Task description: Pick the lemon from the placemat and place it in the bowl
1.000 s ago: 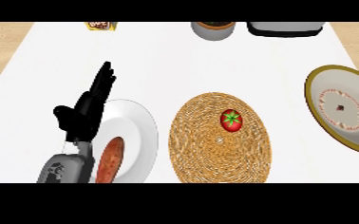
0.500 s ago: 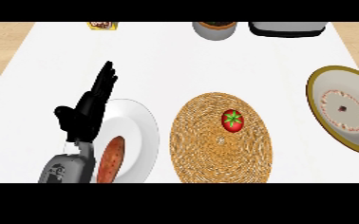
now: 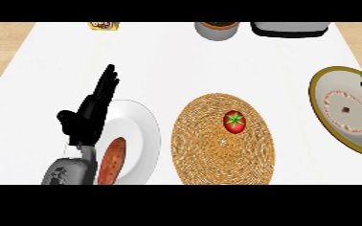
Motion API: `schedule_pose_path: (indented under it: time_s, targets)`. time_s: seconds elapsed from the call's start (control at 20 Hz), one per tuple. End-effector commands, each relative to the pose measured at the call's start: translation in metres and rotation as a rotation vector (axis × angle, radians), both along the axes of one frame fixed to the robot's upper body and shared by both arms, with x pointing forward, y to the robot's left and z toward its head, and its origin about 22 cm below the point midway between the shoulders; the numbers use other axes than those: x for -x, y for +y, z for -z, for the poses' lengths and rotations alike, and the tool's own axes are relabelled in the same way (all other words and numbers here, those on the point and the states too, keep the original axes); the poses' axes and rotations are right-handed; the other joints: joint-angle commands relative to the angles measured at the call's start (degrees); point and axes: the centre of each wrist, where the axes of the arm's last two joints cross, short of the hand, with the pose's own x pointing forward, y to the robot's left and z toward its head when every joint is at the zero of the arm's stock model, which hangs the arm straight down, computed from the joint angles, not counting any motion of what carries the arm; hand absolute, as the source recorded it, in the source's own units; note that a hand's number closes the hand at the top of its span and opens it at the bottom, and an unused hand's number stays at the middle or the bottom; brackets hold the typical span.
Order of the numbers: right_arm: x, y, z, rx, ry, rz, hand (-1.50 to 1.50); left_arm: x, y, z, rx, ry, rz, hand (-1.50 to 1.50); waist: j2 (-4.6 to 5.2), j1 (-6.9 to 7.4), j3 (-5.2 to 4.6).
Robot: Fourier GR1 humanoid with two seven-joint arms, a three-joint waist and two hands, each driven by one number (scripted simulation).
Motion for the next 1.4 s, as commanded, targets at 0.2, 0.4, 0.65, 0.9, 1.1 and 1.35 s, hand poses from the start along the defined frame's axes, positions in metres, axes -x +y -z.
schedule_pose_path:
  time_s: [0.2, 0.4, 0.65, 0.9, 1.1, 1.35]
  targets:
    - [-0.012, -0.045, 0.04, -0.173, 0.149, 0.0, 1.5, -0.003, 0.006, -0.01, -0.009, -0.009, 0.01, 0.0, -0.01, 0.08, 0.01]
    - [-0.015, -0.064, 0.051, -0.241, 0.266, -0.084, -1.5, -0.004, 0.013, -0.016, 0.008, -0.007, 0.0, 0.0, 0.11, 0.69, 0.05]
    - [-0.02, -0.068, 0.067, -0.331, 0.148, -0.201, -1.5, 0.006, 0.0, -0.007, 0.018, -0.009, 0.016, 0.0, 0.01, 0.55, 0.06]
    - [-0.011, -0.084, 0.057, -0.425, -0.057, -0.202, -1.5, 0.004, -0.009, 0.002, 0.011, 0.014, 0.007, 0.0, -0.18, -0.37, 0.02]
    - [-0.006, -0.091, 0.046, -0.517, -0.117, -0.207, -1.5, -0.01, 0.012, -0.005, -0.004, -0.004, -0.017, 0.0, -0.27, -0.98, -0.05]
    - [0.012, -0.126, 0.018, -0.653, -0.093, -0.165, -1.5, 0.0, -0.012, -0.008, -0.006, -0.003, -0.009, 0.0, -0.23, -0.6, -0.02]
